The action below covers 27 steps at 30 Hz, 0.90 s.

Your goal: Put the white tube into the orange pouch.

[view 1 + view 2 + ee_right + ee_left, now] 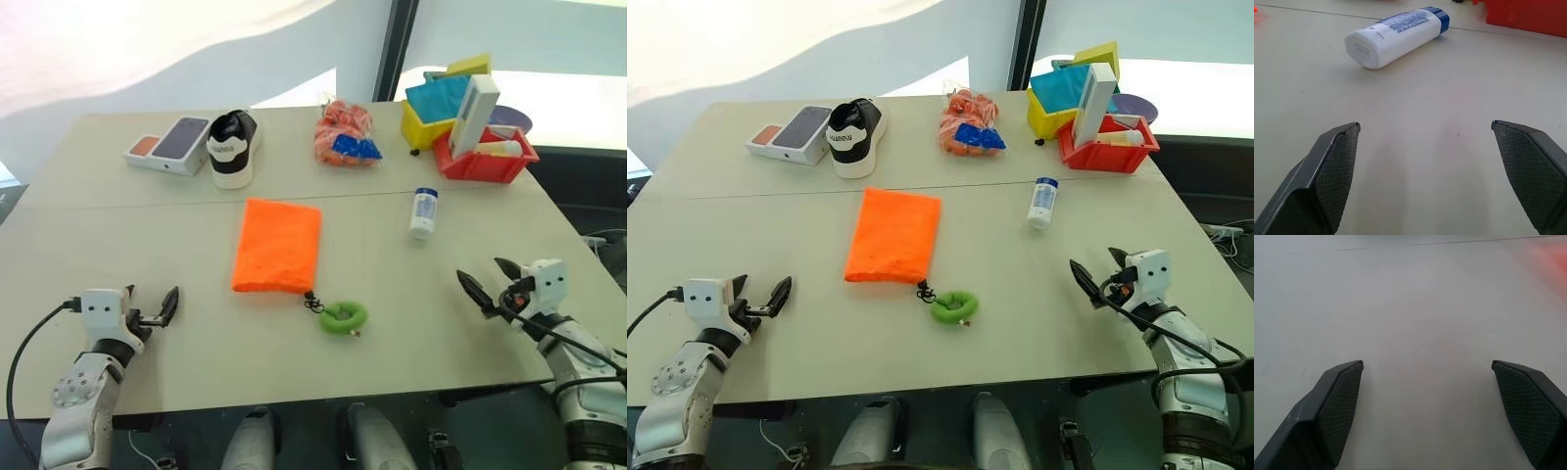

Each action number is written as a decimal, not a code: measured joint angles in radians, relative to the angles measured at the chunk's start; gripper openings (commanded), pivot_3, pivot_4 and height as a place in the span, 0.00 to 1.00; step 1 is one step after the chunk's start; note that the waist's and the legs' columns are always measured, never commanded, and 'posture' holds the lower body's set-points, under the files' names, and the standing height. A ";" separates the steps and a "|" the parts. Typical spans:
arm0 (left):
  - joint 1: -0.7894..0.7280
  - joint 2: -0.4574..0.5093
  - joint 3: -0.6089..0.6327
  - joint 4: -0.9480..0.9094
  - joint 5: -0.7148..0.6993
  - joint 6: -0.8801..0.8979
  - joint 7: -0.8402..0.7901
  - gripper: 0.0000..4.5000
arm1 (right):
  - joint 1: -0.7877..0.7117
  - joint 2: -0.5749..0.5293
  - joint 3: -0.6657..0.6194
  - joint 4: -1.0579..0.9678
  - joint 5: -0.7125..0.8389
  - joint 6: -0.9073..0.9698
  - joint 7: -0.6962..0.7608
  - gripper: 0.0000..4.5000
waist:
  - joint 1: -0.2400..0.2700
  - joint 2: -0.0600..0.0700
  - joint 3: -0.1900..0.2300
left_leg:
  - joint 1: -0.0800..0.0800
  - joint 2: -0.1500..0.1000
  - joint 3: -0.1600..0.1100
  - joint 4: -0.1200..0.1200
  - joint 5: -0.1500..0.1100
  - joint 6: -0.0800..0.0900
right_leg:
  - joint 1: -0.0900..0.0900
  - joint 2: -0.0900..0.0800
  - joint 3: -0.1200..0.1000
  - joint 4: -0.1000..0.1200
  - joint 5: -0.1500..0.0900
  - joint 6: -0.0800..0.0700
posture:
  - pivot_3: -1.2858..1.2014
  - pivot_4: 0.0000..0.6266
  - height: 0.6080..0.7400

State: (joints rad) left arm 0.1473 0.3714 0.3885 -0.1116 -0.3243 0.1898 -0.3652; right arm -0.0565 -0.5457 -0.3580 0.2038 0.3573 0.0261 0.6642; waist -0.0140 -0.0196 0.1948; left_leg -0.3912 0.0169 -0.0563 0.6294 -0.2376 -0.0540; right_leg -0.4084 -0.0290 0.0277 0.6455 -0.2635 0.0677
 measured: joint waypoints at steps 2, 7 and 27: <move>-0.001 0.000 -0.001 0.000 0.003 -0.002 0.000 1.00 | -0.001 0.002 0.001 0.000 0.000 0.000 -0.002 0.99 | 0.000 0.000 0.000 | 0.000 0.000 0.000 0.000 0.000 0.000 | 0.000 0.000 0.000 0.000 0.000 0.000 | 0.52 0.24 1.00; -0.005 -0.002 -0.004 0.001 -0.001 -0.002 -0.002 1.00 | 0.004 0.004 0.002 -0.006 0.000 0.000 -0.004 0.99 | 0.000 0.000 0.000 | 0.000 0.000 0.000 0.000 0.000 0.000 | 0.000 0.000 0.000 0.000 0.000 0.000 | 0.52 0.24 1.00; -0.023 0.145 -0.373 -0.194 0.220 -0.164 -0.201 1.00 | -0.003 0.050 0.238 -0.346 0.019 0.134 0.050 0.99 | 0.001 0.001 0.000 | -0.001 0.000 0.000 -0.001 0.000 0.000 | -0.001 0.000 0.000 0.000 0.001 -0.002 | 0.52 0.24 1.00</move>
State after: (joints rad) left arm 0.1245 0.5160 0.0153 -0.3059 -0.1039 0.0260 -0.5663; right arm -0.0596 -0.4953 -0.1200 -0.1426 0.3761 0.1596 0.7138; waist -0.0135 -0.0188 0.1952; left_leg -0.3918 0.0172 -0.0566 0.6286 -0.2377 -0.0540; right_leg -0.4092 -0.0288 0.0281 0.6454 -0.2624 0.0654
